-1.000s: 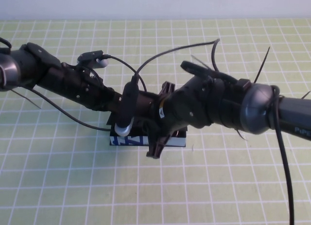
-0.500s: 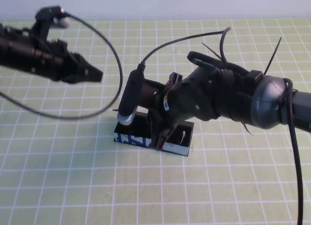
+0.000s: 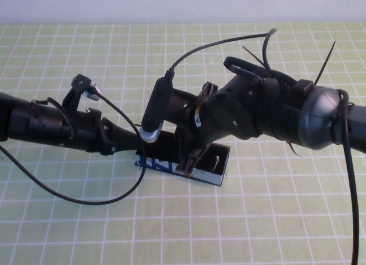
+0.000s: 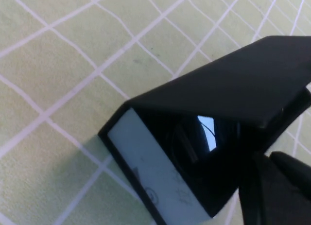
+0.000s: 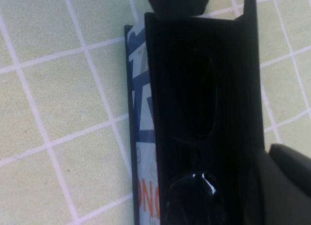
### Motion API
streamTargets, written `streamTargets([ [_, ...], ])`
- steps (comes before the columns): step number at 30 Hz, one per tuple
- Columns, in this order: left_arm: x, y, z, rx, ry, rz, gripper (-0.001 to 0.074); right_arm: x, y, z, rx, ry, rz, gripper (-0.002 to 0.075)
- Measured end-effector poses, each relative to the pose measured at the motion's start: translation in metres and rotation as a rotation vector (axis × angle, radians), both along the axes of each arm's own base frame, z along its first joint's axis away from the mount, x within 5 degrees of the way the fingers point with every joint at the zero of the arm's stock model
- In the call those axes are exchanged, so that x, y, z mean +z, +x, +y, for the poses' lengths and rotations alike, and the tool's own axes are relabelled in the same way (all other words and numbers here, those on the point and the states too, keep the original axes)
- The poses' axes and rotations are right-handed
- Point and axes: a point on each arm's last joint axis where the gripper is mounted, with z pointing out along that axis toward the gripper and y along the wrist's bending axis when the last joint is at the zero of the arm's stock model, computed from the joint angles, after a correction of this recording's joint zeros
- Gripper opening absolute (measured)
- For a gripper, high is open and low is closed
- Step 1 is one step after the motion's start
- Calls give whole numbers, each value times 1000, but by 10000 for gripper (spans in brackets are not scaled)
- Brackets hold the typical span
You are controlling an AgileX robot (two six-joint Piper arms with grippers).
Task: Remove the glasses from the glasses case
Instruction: Pick up the glasses from the glasses case
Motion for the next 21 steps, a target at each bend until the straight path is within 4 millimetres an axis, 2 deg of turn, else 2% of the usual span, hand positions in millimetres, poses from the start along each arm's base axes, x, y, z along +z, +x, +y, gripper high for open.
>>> streamTargets([
  [8, -27, 9, -1, 27, -32, 28, -4, 1, 1, 1, -2, 19, -6, -8],
  [18, -31, 21, -2, 63, -47, 32, -4, 1, 0, 2, -18, 44, 10, -7],
  [21, -32, 19, -2, 47, -40, 46, -4, 2, 0, 2, -56, 70, 28, 23],
])
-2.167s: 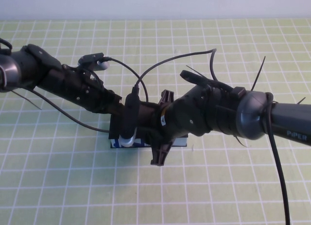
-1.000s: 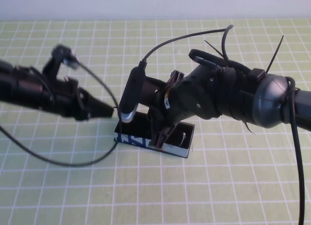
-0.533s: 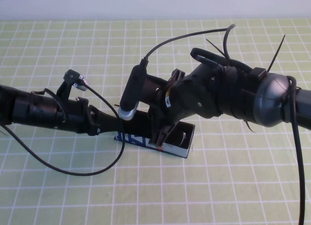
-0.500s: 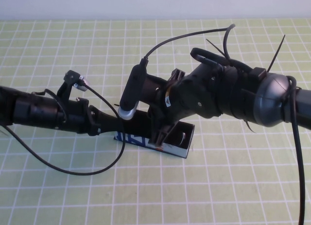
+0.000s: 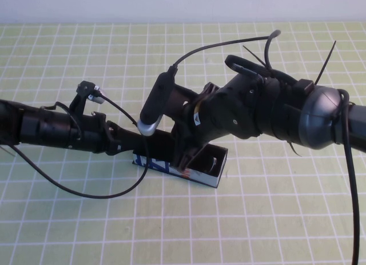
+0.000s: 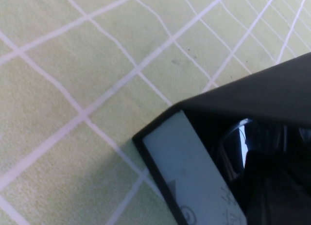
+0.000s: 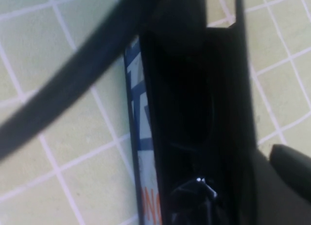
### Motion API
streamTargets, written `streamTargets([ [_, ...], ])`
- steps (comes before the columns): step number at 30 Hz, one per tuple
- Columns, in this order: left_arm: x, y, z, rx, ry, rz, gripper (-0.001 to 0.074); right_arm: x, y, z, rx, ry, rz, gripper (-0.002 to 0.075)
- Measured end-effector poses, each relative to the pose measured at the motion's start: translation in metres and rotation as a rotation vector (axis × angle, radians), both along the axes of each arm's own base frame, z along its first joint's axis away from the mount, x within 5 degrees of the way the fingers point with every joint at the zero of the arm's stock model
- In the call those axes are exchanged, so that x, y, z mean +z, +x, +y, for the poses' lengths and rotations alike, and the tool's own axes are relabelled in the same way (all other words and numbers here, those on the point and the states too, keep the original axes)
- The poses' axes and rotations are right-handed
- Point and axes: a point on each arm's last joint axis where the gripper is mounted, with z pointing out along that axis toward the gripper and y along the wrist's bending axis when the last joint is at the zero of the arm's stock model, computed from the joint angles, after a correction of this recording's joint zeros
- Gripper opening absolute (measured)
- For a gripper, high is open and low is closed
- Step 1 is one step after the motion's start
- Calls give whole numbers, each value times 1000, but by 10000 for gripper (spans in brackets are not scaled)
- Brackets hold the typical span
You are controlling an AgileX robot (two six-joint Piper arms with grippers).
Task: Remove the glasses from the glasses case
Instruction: Pick up the glasses from the glasses case
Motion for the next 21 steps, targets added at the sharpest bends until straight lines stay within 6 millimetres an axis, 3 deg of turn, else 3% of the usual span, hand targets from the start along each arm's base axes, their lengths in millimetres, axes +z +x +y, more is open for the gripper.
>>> streamTargets([
  [5, 0, -1, 0, -11, 4, 6, -4, 16, -4, -3, -98, 94, 40, 171],
  [8, 0, -1, 0, -8, 4, 13, -4, 37, -14, -6, -158, 183, 119, 202],
  [10, 0, -1, 0, -7, 3, 15, -4, 46, -22, -7, -185, 229, 201, 176],
  [14, 0, -1, 0, -7, 5, 17, -4, 46, -37, -6, -222, 260, 406, 42],
  [21, 0, -1, 0, -6, 4, 20, -4, 6, -33, 4, -272, 188, 553, -12],
])
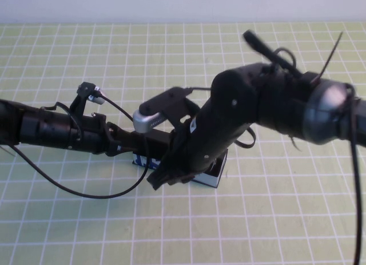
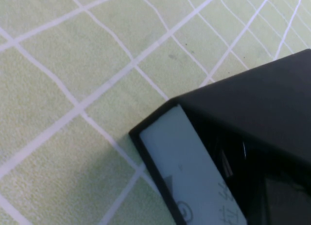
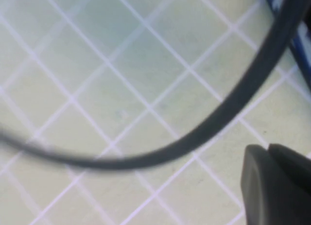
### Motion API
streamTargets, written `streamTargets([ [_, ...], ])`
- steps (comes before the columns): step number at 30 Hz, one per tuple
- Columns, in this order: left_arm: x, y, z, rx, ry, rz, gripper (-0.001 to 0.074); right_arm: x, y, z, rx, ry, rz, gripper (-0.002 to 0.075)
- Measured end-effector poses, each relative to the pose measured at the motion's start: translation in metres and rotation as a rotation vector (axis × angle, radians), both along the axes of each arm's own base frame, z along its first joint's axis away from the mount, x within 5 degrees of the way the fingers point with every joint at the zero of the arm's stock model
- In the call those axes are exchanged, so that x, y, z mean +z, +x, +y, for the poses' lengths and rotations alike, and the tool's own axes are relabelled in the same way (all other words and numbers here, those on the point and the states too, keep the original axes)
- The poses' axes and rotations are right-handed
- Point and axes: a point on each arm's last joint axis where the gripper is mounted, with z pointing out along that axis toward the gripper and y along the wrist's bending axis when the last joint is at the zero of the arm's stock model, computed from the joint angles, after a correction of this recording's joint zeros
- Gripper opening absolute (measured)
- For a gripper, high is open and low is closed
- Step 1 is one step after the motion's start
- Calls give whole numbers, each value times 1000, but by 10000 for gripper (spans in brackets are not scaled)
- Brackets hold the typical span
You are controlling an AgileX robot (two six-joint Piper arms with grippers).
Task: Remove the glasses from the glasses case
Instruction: Pick up the glasses from the glasses case
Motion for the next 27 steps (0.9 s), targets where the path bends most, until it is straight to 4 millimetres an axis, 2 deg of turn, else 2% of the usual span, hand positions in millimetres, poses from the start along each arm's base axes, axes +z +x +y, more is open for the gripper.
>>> streamTargets([
  [4, 0, 0, 0, 0, 0, 0, -4, -21, 9, 2, -55, -54, 2, -15],
  [6, 0, 0, 0, 0, 0, 0, -4, -25, 13, 0, -85, -80, -22, -15],
  [11, 0, 0, 0, 0, 0, 2, -4, -23, 29, -8, -158, -56, -90, -16],
  [21, 0, 0, 0, -3, 1, 4, -4, -19, 62, -37, -298, 2, -125, -16],
  [27, 0, -1, 0, -7, 2, 4, -4, -9, 77, -42, -350, 54, -135, -16],
])
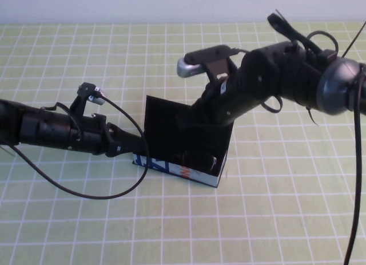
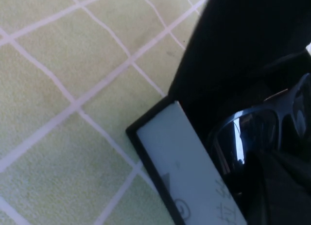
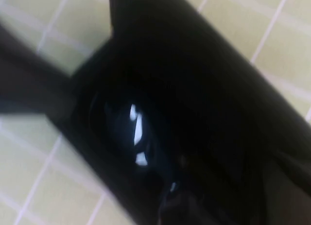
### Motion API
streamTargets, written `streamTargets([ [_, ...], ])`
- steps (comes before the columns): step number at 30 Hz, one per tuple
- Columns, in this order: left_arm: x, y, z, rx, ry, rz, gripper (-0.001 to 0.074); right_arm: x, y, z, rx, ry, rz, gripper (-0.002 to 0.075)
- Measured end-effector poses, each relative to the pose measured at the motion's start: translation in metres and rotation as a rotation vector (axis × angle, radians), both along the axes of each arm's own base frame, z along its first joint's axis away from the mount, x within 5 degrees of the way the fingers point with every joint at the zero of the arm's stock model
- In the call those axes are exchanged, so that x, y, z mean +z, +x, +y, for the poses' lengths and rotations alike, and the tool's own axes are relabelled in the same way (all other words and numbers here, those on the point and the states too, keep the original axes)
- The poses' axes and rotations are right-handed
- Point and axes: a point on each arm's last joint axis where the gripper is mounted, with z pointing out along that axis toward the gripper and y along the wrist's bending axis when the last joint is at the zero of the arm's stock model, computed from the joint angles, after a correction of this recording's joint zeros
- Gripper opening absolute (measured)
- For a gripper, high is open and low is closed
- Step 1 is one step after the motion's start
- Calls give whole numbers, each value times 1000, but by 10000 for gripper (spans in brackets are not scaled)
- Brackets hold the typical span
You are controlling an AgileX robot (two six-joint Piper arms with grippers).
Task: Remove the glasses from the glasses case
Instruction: Pick up the glasses from the glasses case
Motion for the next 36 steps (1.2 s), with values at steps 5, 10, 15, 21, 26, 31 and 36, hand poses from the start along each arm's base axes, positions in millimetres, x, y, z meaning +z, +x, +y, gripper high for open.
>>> streamTargets([
  [5, 0, 0, 0, -1, -1, 0, -4, -6, 24, -1, -31, -1, 33, -16],
  [10, 0, 0, 0, -2, 0, 0, -4, -31, 41, -1, -38, -51, 132, -16],
  [15, 0, 0, 0, -2, 0, 0, -4, -32, 44, 2, 3, -81, 163, -16],
  [21, 0, 0, 0, -5, 0, 1, -4, -4, 35, 10, 194, -29, 168, -16],
  [26, 0, 0, 0, -5, 0, 1, -4, 21, 16, 20, 494, 10, 170, 18],
  [31, 0, 0, 0, -5, 0, 1, -4, 18, 5, 29, 638, -83, 127, 156],
  [36, 0, 0, 0, -5, 0, 1, -4, 14, -1, 37, 752, -192, 59, 256],
])
